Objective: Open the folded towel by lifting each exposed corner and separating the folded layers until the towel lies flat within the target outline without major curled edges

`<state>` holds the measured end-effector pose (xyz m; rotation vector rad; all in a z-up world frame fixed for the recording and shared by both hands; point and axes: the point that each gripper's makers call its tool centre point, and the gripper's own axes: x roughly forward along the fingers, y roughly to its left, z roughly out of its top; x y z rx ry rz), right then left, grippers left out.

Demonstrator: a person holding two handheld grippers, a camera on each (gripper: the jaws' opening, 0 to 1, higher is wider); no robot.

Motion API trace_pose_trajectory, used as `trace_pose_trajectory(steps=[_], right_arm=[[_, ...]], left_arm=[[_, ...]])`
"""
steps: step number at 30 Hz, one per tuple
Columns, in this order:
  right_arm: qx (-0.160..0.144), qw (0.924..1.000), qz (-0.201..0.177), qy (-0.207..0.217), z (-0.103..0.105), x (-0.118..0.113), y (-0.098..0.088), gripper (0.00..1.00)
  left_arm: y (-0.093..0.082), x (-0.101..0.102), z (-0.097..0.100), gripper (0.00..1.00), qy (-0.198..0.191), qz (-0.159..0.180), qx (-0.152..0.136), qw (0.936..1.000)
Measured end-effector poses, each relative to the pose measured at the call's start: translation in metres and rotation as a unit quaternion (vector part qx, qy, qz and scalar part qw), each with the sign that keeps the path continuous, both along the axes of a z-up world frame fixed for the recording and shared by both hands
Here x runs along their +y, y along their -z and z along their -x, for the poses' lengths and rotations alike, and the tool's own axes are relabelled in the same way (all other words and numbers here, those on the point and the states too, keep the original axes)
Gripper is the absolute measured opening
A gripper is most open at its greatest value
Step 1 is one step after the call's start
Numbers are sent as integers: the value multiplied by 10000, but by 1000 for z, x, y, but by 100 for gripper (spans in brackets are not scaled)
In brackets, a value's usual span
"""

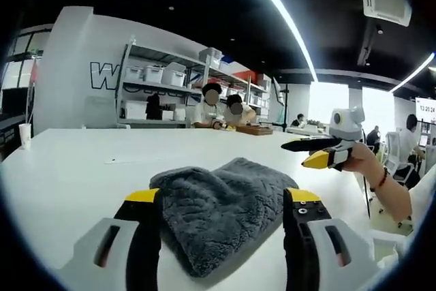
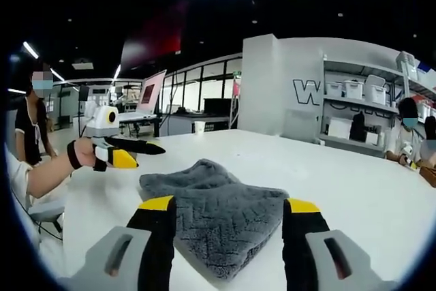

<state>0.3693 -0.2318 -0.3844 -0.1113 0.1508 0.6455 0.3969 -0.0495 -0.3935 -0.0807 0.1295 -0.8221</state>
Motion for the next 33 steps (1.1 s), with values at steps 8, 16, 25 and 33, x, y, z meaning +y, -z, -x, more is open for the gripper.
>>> trace_pose_trajectory(steps=[8,16,25,33], right_arm=[[27,10000,66,14,-4,4,2,61],[79,9999,112,63,-12,4,4,61],[149,9997,194,55,-16,4,11,60],[145,9998,104,54,-21,2,9,59]], left_arm=[[4,1,-2,70,-40,-54,47,10000],[6,0,-5,69,-18,-23,100,9999],[9,-1,-6,68,-6,-54,159,9999],[7,-2,-8,68,-32,-9,125,9999]])
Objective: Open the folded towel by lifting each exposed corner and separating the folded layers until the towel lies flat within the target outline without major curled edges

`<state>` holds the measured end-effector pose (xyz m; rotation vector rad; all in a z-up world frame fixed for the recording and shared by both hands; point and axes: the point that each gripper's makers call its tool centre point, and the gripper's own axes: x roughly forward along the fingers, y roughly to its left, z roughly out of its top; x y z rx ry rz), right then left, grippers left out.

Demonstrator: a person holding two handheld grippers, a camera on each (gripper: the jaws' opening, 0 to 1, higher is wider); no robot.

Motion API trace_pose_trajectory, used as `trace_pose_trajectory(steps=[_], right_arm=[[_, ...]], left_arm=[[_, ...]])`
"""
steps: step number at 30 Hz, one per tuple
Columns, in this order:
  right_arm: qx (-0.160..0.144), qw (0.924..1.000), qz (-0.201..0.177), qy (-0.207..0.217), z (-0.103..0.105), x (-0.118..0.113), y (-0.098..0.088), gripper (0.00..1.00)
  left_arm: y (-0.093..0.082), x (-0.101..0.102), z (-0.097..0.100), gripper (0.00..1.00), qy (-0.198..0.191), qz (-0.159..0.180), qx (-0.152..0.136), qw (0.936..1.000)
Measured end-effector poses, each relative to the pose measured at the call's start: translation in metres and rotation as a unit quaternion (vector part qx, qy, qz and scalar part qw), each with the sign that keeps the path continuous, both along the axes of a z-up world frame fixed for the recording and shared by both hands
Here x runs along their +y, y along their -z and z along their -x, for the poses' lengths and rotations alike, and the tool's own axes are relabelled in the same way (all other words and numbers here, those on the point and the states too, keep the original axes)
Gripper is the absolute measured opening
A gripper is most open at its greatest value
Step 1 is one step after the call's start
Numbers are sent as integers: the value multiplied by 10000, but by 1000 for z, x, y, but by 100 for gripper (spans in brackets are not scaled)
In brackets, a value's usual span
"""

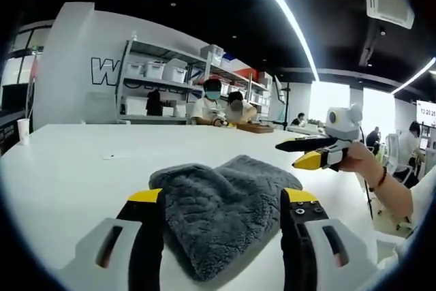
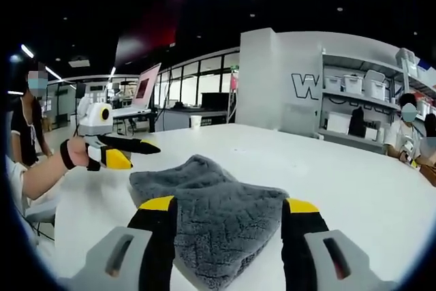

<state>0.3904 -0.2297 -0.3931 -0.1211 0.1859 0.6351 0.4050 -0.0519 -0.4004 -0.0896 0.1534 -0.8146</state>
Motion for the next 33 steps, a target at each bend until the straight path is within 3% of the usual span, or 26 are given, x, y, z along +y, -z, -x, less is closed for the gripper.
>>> trace_pose_trajectory(steps=[19,27,33], right_arm=[[90,9999,130,-7,-16,-1,6,53],[-26,9999,110,25,-21,-2,-5,54],[10,9999,99,28,-26,-5,-7,53]], left_arm=[[6,-7,-15,66,35,-37,99,9999],[6,-9,-23,65,15,-146,121,9998],[-1,-14,-27,65,-21,-11,86,10000]])
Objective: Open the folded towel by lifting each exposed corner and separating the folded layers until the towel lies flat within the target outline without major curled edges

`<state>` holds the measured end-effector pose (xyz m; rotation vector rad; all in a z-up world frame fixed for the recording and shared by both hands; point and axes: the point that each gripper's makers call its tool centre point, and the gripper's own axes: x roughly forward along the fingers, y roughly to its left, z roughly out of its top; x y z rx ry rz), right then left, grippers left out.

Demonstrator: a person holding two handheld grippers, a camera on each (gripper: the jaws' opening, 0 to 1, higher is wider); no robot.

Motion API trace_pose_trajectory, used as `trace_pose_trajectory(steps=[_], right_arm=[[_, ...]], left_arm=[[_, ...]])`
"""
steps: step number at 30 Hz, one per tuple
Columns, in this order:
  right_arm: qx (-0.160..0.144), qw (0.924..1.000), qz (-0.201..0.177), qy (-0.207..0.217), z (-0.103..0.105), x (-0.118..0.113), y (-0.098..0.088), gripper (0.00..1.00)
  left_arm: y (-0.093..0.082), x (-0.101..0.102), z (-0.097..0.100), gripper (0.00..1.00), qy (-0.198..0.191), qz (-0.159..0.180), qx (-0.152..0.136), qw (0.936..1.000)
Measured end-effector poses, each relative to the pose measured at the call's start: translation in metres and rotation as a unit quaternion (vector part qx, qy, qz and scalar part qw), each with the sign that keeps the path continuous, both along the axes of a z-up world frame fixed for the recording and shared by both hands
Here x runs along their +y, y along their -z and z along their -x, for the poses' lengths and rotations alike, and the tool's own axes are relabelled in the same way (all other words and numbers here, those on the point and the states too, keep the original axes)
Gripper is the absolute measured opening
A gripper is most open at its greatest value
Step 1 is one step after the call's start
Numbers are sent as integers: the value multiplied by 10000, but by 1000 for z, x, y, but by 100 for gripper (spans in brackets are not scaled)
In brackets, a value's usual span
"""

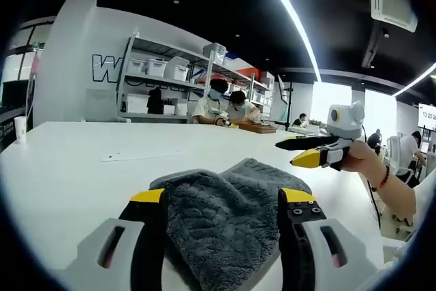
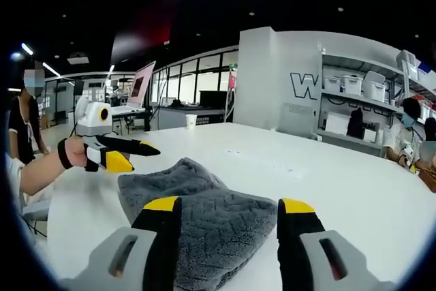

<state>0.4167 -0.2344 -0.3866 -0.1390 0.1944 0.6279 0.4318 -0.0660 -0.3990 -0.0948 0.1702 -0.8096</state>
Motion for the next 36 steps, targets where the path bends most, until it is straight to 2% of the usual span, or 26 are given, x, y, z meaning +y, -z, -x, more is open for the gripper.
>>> trace_pose_trajectory(steps=[18,36], right_arm=[[130,9999,11,23,-14,0,8,52],[234,9996,90,99,-26,-2,16,53]], left_arm=[[11,-6,-11,64,-37,-2,93,9999],[7,-4,-21,63,-198,-7,54,9998]])
